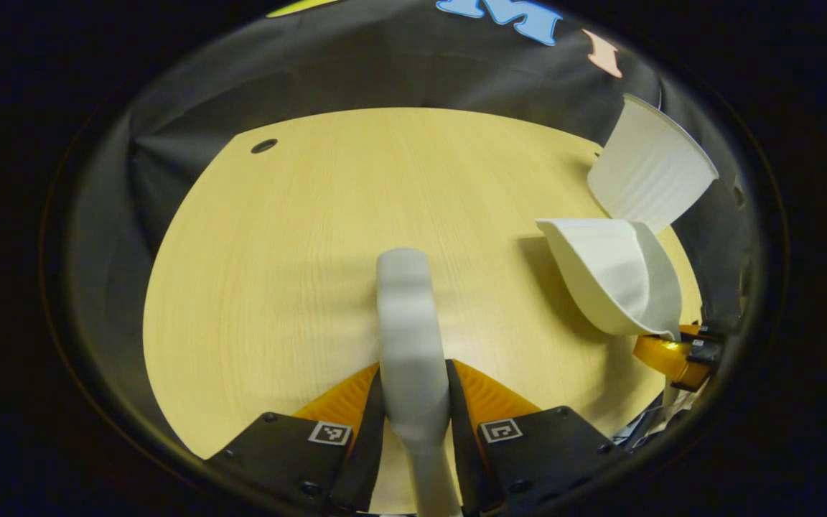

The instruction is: Pick up the small broom and dustpan from the desktop, sweep the trash into the dustpan with the broom, and then empty the trash into the garbage bin.

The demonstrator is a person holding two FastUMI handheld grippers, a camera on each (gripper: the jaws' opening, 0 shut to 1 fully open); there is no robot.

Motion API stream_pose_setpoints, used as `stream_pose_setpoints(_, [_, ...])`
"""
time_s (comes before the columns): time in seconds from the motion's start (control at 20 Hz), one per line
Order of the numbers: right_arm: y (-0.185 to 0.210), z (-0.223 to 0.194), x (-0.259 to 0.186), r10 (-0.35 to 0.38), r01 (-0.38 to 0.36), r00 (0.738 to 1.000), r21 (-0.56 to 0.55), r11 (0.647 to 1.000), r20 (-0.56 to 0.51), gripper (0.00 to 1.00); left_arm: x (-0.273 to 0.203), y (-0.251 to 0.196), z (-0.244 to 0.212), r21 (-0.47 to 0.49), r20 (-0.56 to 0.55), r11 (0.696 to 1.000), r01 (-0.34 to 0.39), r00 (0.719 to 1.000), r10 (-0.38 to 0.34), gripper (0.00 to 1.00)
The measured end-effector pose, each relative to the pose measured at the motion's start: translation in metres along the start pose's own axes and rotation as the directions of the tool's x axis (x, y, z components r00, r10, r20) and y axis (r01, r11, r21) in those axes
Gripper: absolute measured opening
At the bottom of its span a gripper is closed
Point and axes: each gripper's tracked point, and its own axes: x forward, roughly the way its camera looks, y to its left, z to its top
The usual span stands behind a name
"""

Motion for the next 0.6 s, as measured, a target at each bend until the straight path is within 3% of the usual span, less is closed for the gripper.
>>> stream_pose_setpoints(0.25, [-0.003, -0.008, 0.007, 0.005, -0.004, 0.999, 0.023, 1.0, -0.045, 0.3, -0.01, 0.002, 0.011, -0.017, -0.01, 0.999, -0.029, 1.0, 0.029, 0.49])
stream_pose_setpoints(0.6, [-0.004, -0.01, 0.006, 0.01, -0.008, 0.997, 0.016, 1.0, -0.077, 0.33, -0.01, -0.003, 0.016, -0.021, 0.002, 0.999, -0.05, 0.999, 0.05, 0.55])
